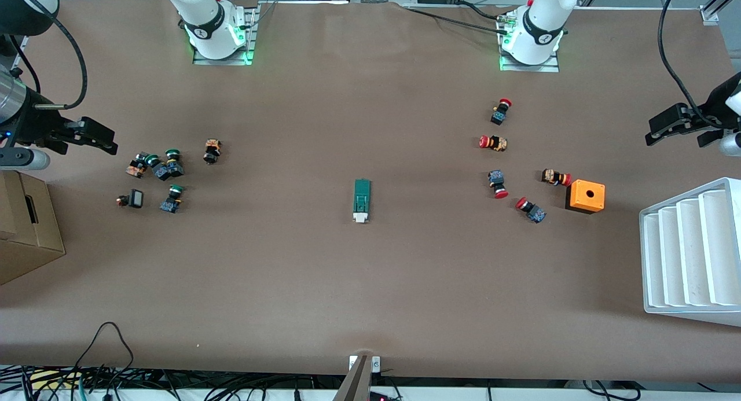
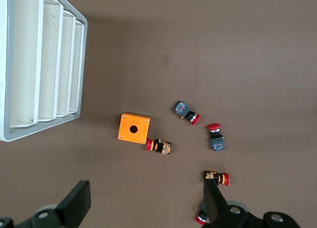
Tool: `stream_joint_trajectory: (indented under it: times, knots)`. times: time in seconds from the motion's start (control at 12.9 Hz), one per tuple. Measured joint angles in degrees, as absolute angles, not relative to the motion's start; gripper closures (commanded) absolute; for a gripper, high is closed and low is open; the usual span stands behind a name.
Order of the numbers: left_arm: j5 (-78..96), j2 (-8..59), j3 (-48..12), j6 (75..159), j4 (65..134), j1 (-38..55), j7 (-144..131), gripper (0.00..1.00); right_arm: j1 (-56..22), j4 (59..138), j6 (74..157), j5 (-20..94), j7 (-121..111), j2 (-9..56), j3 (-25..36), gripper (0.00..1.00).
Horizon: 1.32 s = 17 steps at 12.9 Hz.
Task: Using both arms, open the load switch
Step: 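Move the left gripper from rest toward the green load switch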
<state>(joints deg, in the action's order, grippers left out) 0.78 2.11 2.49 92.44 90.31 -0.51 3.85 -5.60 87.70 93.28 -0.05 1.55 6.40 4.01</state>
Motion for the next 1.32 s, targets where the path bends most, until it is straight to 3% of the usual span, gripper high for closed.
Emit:
stream_joint_trajectory:
  times: [0.62,0.93,1.32]
  knots:
    - [1.1,2.1,1.7,92.4,90.3,-0.5,3.8,0.0,-5.5,87.7,92.9,-0.1,1.5,6.4,4.1,0.01]
    - [1.6,3.0,-5.2,94.7,90.3,-0.1,-2.1,0.0,-5.4,87.7,92.9,-0.1,1.5,6.4,4.4,0.01]
    - [1.7,6.8,-18.0,101.4,90.4,0.4,-20.6,0.0,-4.6,87.7,92.9,-0.1,1.6,6.4,4.7,0.01]
